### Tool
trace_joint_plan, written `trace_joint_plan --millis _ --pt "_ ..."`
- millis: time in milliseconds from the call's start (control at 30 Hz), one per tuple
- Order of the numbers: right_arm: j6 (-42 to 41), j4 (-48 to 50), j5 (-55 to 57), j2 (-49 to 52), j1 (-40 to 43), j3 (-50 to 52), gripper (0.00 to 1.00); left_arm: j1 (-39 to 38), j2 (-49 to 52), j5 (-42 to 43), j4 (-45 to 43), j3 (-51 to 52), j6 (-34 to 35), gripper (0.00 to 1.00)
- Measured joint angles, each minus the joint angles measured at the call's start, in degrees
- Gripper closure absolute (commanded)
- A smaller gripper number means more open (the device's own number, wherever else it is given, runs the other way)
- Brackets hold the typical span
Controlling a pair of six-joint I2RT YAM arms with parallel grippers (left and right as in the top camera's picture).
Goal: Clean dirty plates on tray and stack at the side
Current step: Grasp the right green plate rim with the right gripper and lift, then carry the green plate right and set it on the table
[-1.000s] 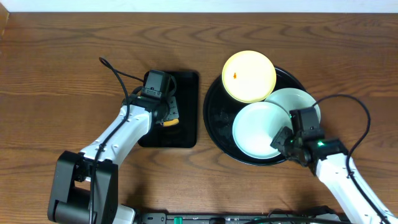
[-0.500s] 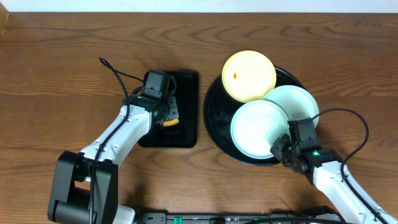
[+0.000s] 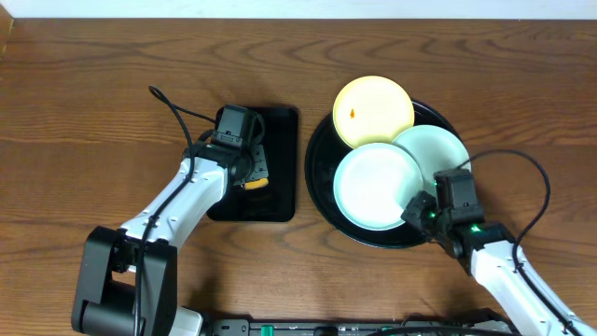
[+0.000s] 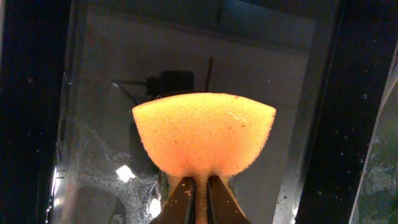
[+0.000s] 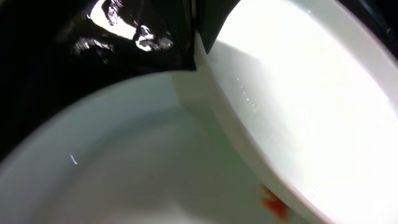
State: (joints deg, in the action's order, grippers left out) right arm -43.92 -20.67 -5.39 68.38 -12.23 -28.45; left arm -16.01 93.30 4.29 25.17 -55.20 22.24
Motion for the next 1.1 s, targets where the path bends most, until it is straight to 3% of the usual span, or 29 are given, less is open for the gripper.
trace_joint_plan --millis 300,633,833,1100 --pt "20.2 -4.5 1.9 -0.2 -0.1 -14.2 0.99 0.0 0.0 0.0 0.0 0.0 0.0 0.92" --pt "37.0 -1.5 19.1 -0.3 -8.9 -19.1 0.99 0.0 0.0 0.0 0.0 0.0 0.0 0.92" --pt "41.1 -1.1 28.3 -0.3 -15.8 -19.5 0.99 0.0 0.0 0.0 0.0 0.0 0.0 0.92" --pt "42.1 -0.7 33.9 -0.3 -16.9 -19.5 0.99 0.0 0.0 0.0 0.0 0.0 0.0 0.92"
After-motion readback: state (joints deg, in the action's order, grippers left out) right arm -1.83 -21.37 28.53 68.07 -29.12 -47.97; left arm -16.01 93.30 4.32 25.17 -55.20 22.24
